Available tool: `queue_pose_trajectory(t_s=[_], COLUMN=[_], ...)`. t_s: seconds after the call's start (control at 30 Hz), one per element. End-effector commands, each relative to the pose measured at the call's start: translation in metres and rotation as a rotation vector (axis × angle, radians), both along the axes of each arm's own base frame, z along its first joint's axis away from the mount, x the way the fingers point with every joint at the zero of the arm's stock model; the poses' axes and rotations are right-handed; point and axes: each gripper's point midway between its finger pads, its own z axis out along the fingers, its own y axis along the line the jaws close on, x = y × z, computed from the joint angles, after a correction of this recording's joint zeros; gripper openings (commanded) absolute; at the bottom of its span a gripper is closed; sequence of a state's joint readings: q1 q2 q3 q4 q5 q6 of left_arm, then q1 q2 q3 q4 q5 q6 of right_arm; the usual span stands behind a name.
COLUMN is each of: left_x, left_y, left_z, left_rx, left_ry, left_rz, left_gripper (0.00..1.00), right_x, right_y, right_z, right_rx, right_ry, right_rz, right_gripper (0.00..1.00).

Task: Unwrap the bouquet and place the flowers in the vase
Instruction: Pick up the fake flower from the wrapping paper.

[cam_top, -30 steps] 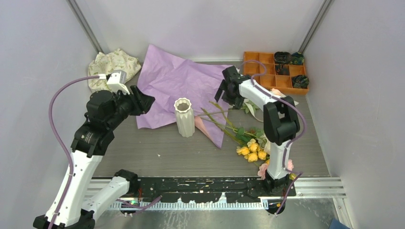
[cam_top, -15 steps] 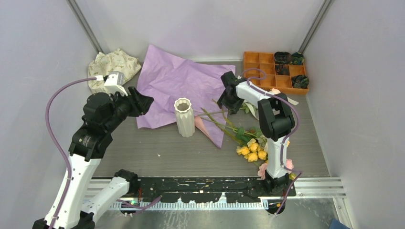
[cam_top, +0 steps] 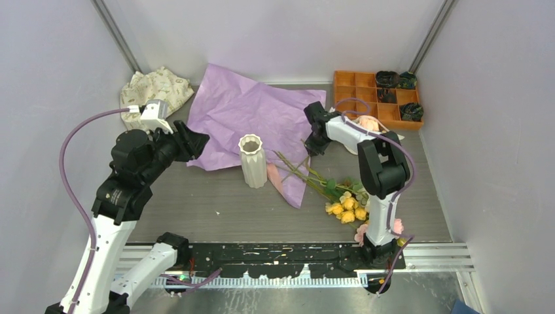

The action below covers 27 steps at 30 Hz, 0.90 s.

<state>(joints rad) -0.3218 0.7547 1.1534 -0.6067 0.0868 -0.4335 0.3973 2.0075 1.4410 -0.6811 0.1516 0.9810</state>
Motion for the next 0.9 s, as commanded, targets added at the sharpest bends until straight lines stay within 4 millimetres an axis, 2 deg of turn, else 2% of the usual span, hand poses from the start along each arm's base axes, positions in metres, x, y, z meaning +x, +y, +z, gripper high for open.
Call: queue_pose_trajectory(t_s=[0.0, 0.37, 0.47, 0.53, 0.63, 0.87], left_x=[-0.005, 0.001, 0.003, 0.004, 0.007, 0.010], left_y=[0.000, -0.002, -0.002, -0.002, -0.004, -0.002], left_z=[0.022, 0.021, 0.022, 0.022, 0.018, 0.011], left_rx=[-0.013, -0.014, -0.013, -0.014, -0.016, -0.011], left_ry=[-0.056, -0.043, -0.045, -0.045, -0.036, -0.023], left_rz=[-0.009, -0.009, -0.004, -0.003, -0.006, 0.010], left_gripper=[0.46, 0.46, 0.46, 0.46, 0.46, 0.45], right_x=[-0.003, -0.031, -0.034, -0.030, -0.016, 0.018], right_y=[0.013, 0.012, 0.005, -0.003, -0.009, 0.001], right_z=[0.074, 0.204, 0.222, 0.227, 0.244, 0.302], right_rx=[0.030, 0.075, 0.051, -0.012, -0.091, -0.129], right_ry=[-0.189, -0.450, -0.487, -0.498, -0.544, -0.685], right_rz=[0.041, 0.105, 0.133, 0.146, 0.197, 0.266], right_gripper=[0.01, 0.01, 0.01, 0.01, 0.01, 0.01])
